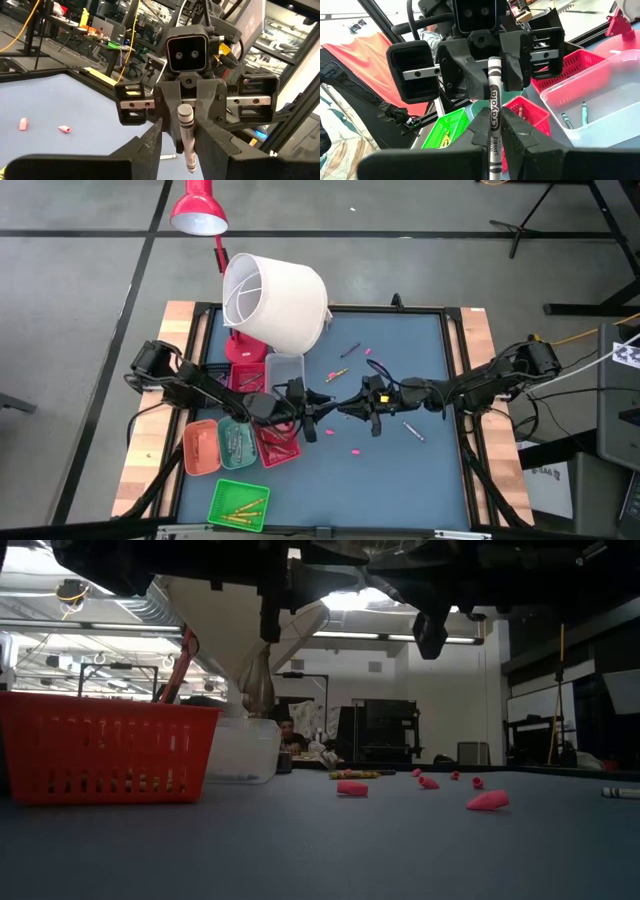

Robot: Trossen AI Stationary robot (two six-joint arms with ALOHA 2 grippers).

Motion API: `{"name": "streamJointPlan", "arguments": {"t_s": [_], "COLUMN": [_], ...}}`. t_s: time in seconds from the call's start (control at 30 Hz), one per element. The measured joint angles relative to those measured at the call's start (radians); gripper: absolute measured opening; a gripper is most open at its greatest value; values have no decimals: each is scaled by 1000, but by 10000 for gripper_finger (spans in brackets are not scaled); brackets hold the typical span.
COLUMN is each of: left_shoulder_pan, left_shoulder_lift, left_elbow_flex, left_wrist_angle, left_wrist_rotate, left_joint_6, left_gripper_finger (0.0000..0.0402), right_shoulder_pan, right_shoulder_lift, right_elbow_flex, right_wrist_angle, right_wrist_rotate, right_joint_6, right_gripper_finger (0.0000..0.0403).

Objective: Sort crayons
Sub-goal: Put the gray crayon into the green bin

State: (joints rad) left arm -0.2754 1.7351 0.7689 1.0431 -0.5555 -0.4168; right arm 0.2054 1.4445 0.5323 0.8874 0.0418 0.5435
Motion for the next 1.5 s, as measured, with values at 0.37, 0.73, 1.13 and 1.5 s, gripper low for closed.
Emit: {"name": "streamJointPlan", "arguments": {"t_s": [0.37,0.73,1.13,1.5], "left_shoulder_pan": [1,0,0,-1], "left_shoulder_lift": [0,0,0,-1], "left_elbow_flex": [0,0,0,0], "left_wrist_angle": [-1,-4,-5,-11], "left_wrist_rotate": [0,1,-1,55], "left_joint_6": [1,0,1,4], "left_gripper_finger": [81,12,7,10], "right_shoulder_pan": [-3,-3,-3,-3], "right_shoulder_lift": [-1,-1,-1,-1], "right_elbow_flex": [0,0,0,0], "right_wrist_angle": [-18,-51,-53,-59], "right_wrist_rotate": [-1,11,49,41], "right_joint_6": [0,-2,-15,-17], "right_gripper_finger": [26,26,31,143]}}
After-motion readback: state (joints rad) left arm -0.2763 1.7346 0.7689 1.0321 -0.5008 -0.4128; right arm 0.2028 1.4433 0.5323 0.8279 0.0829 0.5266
